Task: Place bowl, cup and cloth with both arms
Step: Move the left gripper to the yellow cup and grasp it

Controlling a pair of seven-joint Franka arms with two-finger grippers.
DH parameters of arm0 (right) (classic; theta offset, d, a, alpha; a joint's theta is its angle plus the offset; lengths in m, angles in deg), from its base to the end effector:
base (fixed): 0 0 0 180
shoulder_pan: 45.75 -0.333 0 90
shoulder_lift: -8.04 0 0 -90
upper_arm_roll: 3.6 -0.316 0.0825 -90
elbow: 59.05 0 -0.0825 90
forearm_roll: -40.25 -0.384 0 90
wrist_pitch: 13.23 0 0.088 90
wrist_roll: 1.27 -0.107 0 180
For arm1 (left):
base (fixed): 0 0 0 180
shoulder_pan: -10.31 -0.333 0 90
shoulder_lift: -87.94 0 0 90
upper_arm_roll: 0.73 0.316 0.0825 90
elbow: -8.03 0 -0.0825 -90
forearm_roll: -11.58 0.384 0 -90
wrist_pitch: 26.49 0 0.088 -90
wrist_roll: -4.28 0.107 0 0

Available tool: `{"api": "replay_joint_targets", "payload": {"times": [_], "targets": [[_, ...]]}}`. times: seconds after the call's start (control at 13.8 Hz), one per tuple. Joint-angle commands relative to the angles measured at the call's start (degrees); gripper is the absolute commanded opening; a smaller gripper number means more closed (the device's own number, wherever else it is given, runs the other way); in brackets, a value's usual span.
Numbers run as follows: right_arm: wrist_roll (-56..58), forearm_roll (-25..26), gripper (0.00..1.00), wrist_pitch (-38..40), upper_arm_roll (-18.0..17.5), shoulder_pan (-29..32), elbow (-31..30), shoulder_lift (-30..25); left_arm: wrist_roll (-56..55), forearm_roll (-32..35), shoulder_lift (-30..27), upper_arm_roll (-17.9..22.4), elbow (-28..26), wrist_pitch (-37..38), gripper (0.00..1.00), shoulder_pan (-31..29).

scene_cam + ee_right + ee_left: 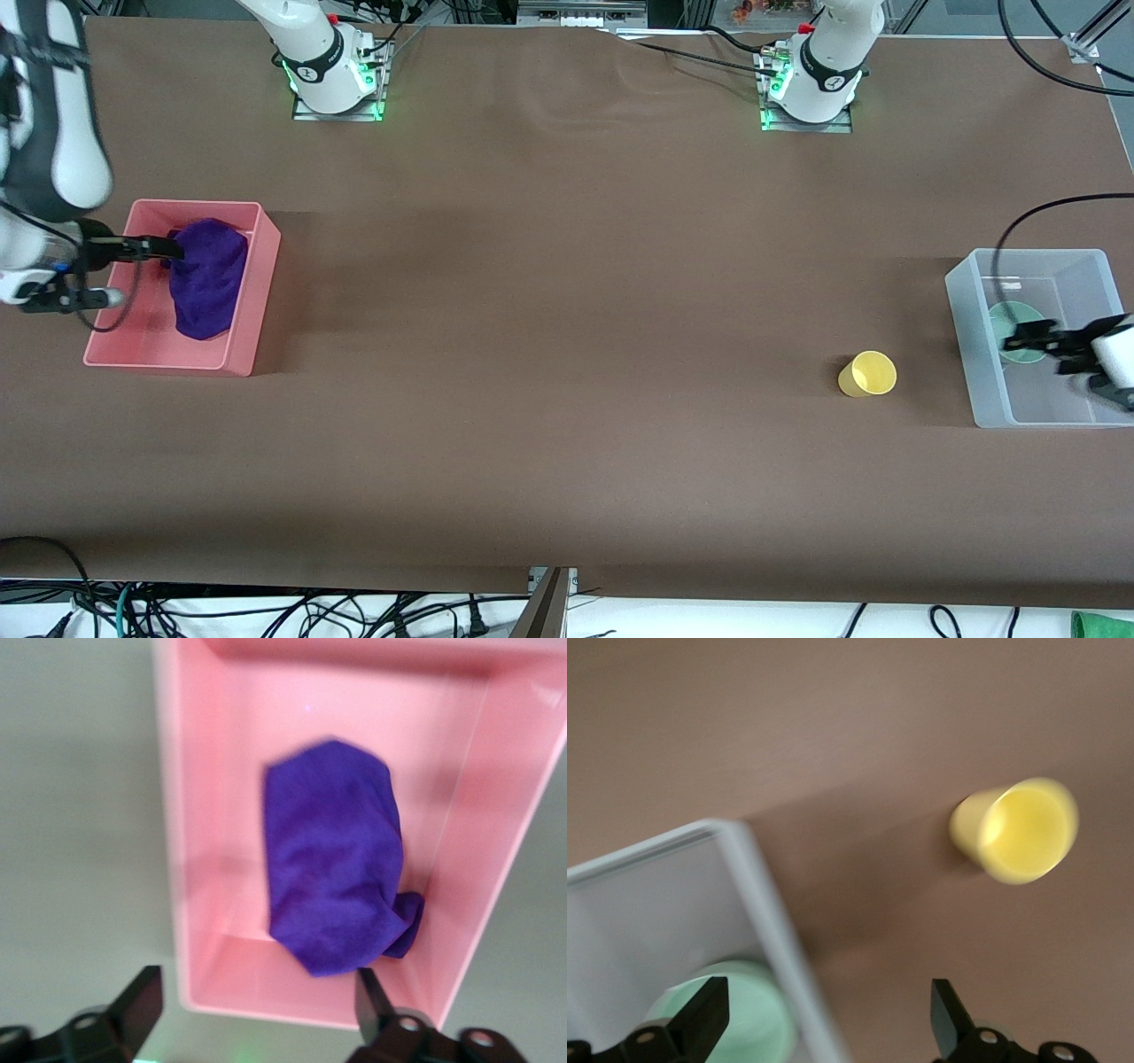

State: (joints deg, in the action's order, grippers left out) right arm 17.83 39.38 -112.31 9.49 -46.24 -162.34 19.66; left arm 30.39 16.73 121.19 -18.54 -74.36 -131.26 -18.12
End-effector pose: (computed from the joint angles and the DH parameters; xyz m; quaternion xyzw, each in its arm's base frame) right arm 0.5702 -0.1195 0.4149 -0.9893 -0.0531 0.1342 0.0218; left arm 0.6690 0.1703 0.3527 0.9870 -0.1321 -0.0631 0.0668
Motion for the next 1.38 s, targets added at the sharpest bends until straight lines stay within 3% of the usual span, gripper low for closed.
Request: {"api": "replay_joint_targets", "payload": {"times": [0.0, 0.29, 0.58, 0.65, 0.87, 1.01, 1.16, 1.3], "targets": [[0.2, -0.9, 1.0, 6.2, -5.5, 0.0, 9.8, 0.0, -10.4, -0.9, 0.8, -4.0, -2.2, 0.1, 1.0, 0.1], [0.3, -0.6, 1.0, 10.8, -9.5, 0.0, 18.4, -2.6, -11.4, -2.9, 3.8, -4.1, -1.9, -5.1, 1.0, 0.9], [0.3, 1.0, 1.0, 8.7, -9.6, 0.0, 18.5, -4.8, -11.3, -8.1, 5.8, -4.0, -2.1, -9.0, 1.0, 0.7], [-0.7, 2.5, 1.0, 9.3, -11.1, -0.1, 18.6, -5.0, -11.2, -8.1, 6.6, -3.8, -2.0, -9.2, 0.99, 0.7], [-15.8, 3.5, 1.0, 12.6, -14.4, -0.1, 18.5, -5.5, -11.1, -8.1, 8.1, -3.8, -3.6, -12.2, 0.96, 0.7], [-18.3, 3.3, 1.0, 12.8, -15.3, -0.1, 18.5, -5.6, -10.8, -8.1, 8.3, -3.8, -4.3, -13.0, 0.89, 0.7], [-19.9, 3.2, 1.0, 12.7, -15.5, -0.2, 18.6, -5.2, -10.6, -7.9, 9.0, -3.8, -5.6, -13.0, 0.71, 0.7], [-20.5, 3.2, 1.0, 12.7, -15.4, -0.3, 19.0, -4.4, -10.4, -7.8, 8.3, -3.8, -7.7, -12.1, 0.65, 0.6]]}}
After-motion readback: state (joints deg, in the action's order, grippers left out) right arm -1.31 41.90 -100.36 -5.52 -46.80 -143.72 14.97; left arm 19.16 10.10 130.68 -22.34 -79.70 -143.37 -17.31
